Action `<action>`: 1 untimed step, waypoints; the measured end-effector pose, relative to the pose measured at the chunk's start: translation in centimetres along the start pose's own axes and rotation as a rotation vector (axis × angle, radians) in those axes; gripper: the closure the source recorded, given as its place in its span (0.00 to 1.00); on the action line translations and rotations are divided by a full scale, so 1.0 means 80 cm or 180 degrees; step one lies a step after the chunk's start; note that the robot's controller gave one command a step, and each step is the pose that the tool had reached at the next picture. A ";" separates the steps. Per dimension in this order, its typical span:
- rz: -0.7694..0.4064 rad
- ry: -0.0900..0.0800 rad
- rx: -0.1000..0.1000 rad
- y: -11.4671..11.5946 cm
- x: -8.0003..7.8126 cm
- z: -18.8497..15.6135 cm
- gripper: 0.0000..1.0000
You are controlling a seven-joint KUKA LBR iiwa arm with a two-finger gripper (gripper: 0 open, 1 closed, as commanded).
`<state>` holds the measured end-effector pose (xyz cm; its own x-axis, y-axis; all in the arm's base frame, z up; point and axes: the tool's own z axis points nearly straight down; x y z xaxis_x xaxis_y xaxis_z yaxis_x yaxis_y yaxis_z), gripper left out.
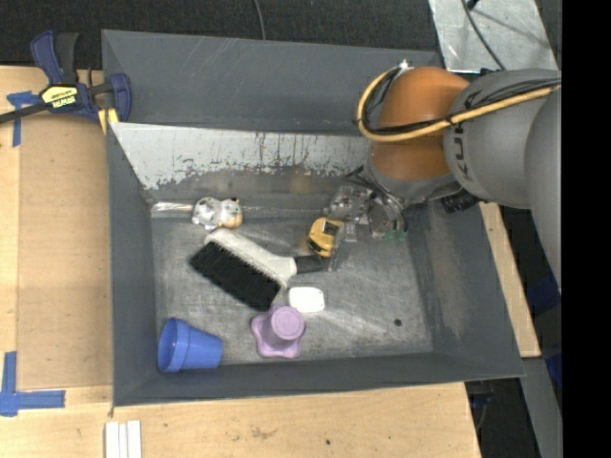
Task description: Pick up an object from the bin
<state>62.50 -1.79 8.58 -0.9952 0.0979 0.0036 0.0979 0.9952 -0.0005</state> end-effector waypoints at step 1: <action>0.0000 0.0003 -0.0001 0.000 0.000 -0.023 1.00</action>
Offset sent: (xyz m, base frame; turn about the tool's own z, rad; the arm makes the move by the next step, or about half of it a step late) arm 0.0001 0.0000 0.0270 0.0000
